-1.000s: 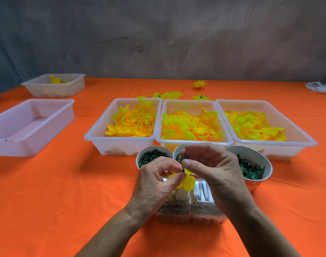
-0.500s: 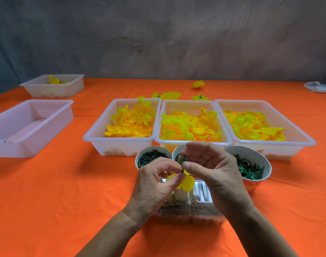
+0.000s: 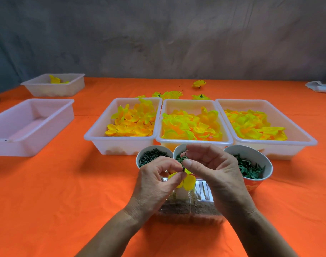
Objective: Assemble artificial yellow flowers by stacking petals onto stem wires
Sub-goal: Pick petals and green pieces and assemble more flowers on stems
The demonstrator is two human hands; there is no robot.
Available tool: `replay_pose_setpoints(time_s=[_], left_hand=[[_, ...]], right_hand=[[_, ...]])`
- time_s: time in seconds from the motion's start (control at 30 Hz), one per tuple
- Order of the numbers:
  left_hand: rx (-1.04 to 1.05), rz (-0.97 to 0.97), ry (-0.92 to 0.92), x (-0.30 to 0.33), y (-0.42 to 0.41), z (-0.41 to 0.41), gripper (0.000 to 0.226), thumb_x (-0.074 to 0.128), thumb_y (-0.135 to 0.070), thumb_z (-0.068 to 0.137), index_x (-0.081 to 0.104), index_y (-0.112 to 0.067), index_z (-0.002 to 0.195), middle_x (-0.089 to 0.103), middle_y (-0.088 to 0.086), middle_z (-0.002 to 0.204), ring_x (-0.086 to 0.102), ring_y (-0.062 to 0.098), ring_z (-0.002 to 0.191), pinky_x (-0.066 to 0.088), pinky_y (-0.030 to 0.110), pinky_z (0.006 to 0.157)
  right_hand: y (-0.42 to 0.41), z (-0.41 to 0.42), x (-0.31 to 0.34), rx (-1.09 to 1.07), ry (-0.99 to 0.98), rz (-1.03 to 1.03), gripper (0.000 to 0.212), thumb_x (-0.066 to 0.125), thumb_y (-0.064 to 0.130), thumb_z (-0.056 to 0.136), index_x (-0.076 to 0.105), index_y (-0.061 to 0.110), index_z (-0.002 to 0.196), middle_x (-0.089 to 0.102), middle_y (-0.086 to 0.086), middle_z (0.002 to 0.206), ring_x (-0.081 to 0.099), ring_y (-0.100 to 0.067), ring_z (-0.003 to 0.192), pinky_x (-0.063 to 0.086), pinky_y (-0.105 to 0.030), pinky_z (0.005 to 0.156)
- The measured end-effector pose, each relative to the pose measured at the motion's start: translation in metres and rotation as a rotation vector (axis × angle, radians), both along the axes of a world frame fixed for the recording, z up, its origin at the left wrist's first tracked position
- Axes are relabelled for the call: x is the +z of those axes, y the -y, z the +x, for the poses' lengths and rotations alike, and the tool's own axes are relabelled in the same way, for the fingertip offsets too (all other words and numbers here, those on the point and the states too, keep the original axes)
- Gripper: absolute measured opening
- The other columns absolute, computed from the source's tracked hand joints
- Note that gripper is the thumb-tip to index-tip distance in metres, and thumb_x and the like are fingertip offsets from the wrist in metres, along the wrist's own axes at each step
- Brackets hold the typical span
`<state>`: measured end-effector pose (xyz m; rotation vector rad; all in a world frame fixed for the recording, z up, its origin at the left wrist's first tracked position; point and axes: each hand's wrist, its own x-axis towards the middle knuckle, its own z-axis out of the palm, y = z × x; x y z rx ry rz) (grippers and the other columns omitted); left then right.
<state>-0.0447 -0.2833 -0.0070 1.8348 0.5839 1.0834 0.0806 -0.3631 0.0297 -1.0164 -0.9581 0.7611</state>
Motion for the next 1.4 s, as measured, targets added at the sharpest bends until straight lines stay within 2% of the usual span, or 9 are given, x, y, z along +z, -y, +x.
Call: replay_pose_setpoints(time_s=[0.17,0.27,0.37,0.5,0.63,0.73,1.0,1.2,1.4], left_hand=[[0.005,-0.023,0.01,-0.001,0.0,0.001,0.002,0.073,-0.027,0.074,0.071,-0.026,0.074,0.068,-0.013,0.086,0.064,0.007,0.076,0.052,0.038,0.063],[0.0,-0.048,0.031,-0.001,0.002,0.0,0.017,0.073,-0.04,0.073,0.072,-0.024,0.077,0.068,-0.01,0.087,0.066,0.014,0.082,0.053,0.051,0.067],[0.015,-0.065,0.039,-0.001,0.002,0.0,0.027,0.072,-0.049,0.069,0.073,-0.023,0.078,0.069,-0.01,0.088,0.067,0.016,0.085,0.053,0.056,0.07],[0.015,-0.083,0.043,-0.003,0.003,-0.001,0.027,0.074,-0.047,0.067,0.073,-0.023,0.08,0.07,-0.009,0.09,0.067,0.016,0.089,0.054,0.055,0.073],[0.034,-0.078,0.021,-0.004,0.003,-0.002,0.019,0.078,-0.041,0.065,0.072,-0.036,0.083,0.069,-0.017,0.091,0.066,0.005,0.088,0.056,0.032,0.071],[0.043,-0.076,0.012,-0.005,0.004,-0.004,0.018,0.077,-0.036,0.068,0.071,-0.033,0.084,0.069,-0.017,0.092,0.066,0.004,0.088,0.054,0.024,0.07],[0.047,-0.117,0.001,-0.003,0.007,-0.008,0.015,0.077,-0.007,0.075,0.074,-0.02,0.082,0.071,-0.009,0.093,0.067,0.009,0.092,0.055,0.038,0.078],[0.086,-0.085,0.087,0.0,0.01,-0.006,0.011,0.065,-0.015,0.073,0.073,-0.015,0.08,0.072,-0.001,0.09,0.067,0.01,0.09,0.052,0.02,0.075],[0.104,-0.078,0.107,0.001,0.009,-0.004,0.013,0.072,-0.036,0.07,0.073,-0.023,0.073,0.07,-0.006,0.09,0.066,0.012,0.091,0.052,0.028,0.065]], right_hand=[[0.001,0.005,-0.002,-0.018,0.15,-0.041,0.028,0.082,0.013,0.065,0.073,0.019,0.091,0.073,-0.004,0.09,0.068,-0.016,0.083,0.054,-0.031,0.073],[0.002,0.006,-0.005,-0.028,0.206,-0.073,0.028,0.077,0.018,0.065,0.073,0.025,0.091,0.073,-0.003,0.093,0.068,-0.019,0.091,0.049,-0.053,0.09],[0.003,0.005,-0.007,-0.021,0.24,-0.098,0.03,0.077,0.021,0.065,0.072,0.031,0.092,0.074,0.001,0.094,0.068,-0.017,0.091,0.046,-0.058,0.093],[0.004,0.007,-0.01,-0.021,0.287,-0.122,0.031,0.077,0.024,0.066,0.071,0.036,0.094,0.073,0.005,0.095,0.068,-0.013,0.093,0.049,-0.053,0.091],[0.005,0.008,-0.017,0.0,0.274,-0.125,0.03,0.077,0.022,0.067,0.071,0.032,0.095,0.073,0.003,0.095,0.068,-0.012,0.092,0.053,-0.038,0.081],[0.005,0.01,-0.019,0.011,0.254,-0.118,0.03,0.078,0.024,0.067,0.071,0.029,0.096,0.072,0.002,0.097,0.068,-0.012,0.089,0.053,-0.029,0.075],[0.004,0.008,-0.029,0.033,0.115,-0.097,0.027,0.078,0.017,0.065,0.073,0.019,0.091,0.073,-0.008,0.092,0.068,-0.019,0.086,0.054,-0.032,0.075],[0.006,0.005,-0.028,0.002,0.132,-0.078,0.02,0.079,0.015,0.068,0.076,0.016,0.087,0.074,-0.008,0.084,0.068,-0.016,0.078,0.054,-0.027,0.07],[0.007,0.003,-0.027,-0.023,0.133,-0.069,0.018,0.072,0.017,0.07,0.076,0.011,0.087,0.075,-0.007,0.088,0.069,-0.017,0.088,0.052,-0.023,0.077]])
